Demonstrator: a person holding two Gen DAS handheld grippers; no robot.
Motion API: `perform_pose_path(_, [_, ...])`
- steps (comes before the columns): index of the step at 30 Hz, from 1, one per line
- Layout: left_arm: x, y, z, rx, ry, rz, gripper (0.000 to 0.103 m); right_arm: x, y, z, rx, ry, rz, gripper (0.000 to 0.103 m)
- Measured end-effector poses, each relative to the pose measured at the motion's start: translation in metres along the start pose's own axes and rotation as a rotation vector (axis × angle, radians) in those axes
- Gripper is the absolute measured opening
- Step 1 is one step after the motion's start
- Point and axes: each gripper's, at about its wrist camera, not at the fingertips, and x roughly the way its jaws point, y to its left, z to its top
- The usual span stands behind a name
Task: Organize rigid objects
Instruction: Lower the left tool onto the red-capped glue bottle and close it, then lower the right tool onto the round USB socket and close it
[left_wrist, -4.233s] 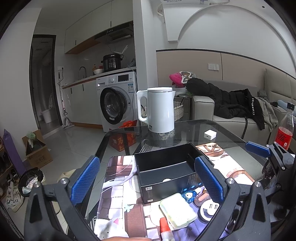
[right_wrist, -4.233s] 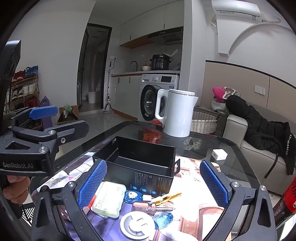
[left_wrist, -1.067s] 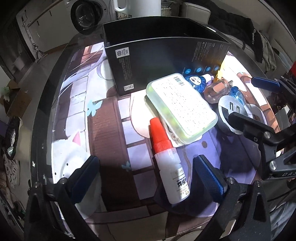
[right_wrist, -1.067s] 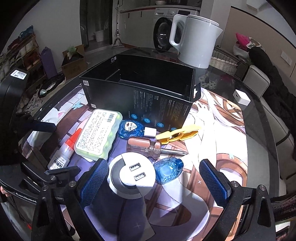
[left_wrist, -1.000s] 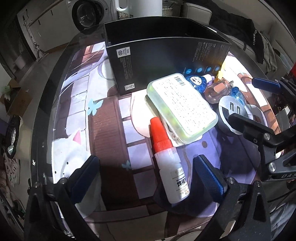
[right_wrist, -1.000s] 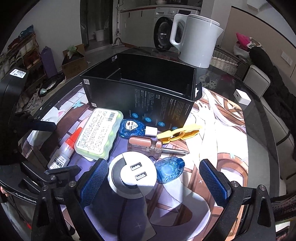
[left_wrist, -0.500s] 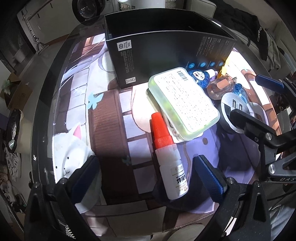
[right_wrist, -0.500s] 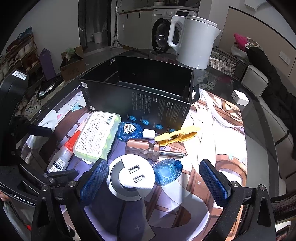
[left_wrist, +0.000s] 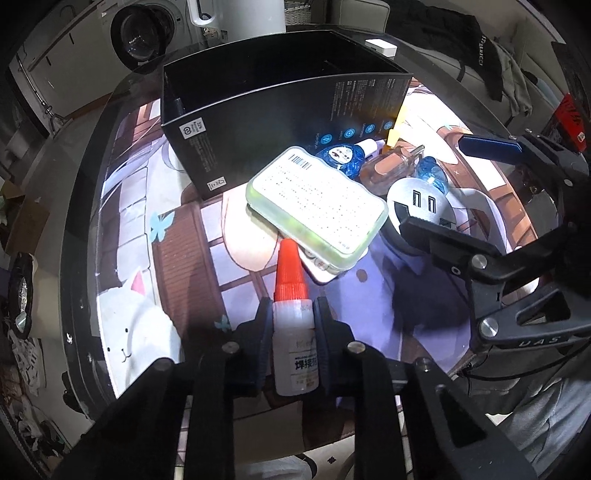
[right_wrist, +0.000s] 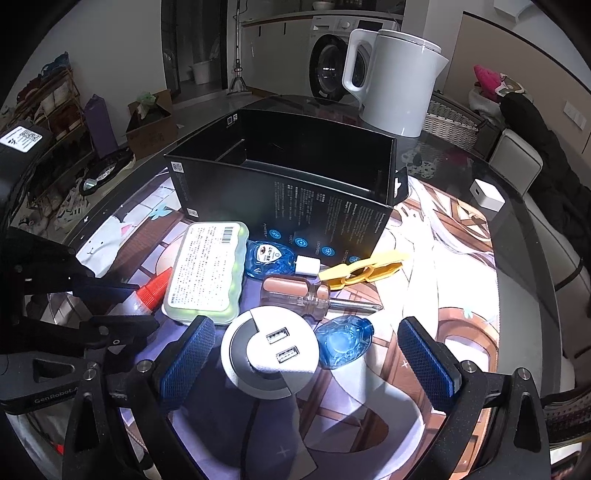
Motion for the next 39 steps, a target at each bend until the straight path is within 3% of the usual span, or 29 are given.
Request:
perform_pose_path(5, [-0.001, 0.009, -0.001, -0.027, 0.000, 0.018, 0.020, 0.003, 0.005, -0.001, -0.014, 0.021, 0.017, 0.101])
perform_pose_path(9, [0.001, 0.018, 0.003, -0.054, 0.000, 0.025, 0.020, 0.013, 0.010, -0.006, -0.034, 0.057, 0.015, 0.082])
perform_pose_path(11, [0.001, 0.021, 0.004, -0.055, 0.001, 0.025, 0.020, 0.013, 0.016, -0.007, -0.071, 0.043, -0.013, 0.078])
perform_pose_path(19, [0.002, 0.016, 0.003, -0.058, 0.002, 0.030, 0.020, 0.013, 0.037, -0.011, -0.151, 0.046, -0.039, 0.078])
perform_pose_path(26, [0.003, 0.016, 0.004, -0.059, 0.007, 0.031, 0.020, 0.000, 0.014, -0.007, -0.021, 0.055, 0.111, 0.078])
perform_pose_path(30, [0.003, 0.017, 0.005, -0.057, 0.004, 0.034, 0.020, -0.009, -0.006, 0.002, 0.026, 0.031, 0.124, 0.078])
perform_pose_path(36, [0.004, 0.016, 0.006, -0.053, 0.005, 0.036, 0.020, -0.001, -0.005, 0.002, 0.002, 0.077, 0.146, 0.078])
perform_pose_path(38, [0.004, 0.015, 0.006, -0.049, 0.004, 0.040, 0.020, 0.003, -0.002, 0.000, -0.013, 0.090, 0.135, 0.075])
perform_pose_path(39, [0.004, 0.015, 0.006, -0.047, 0.003, 0.042, 0.020, 0.004, 0.000, -0.002, -0.019, 0.097, 0.130, 0.068])
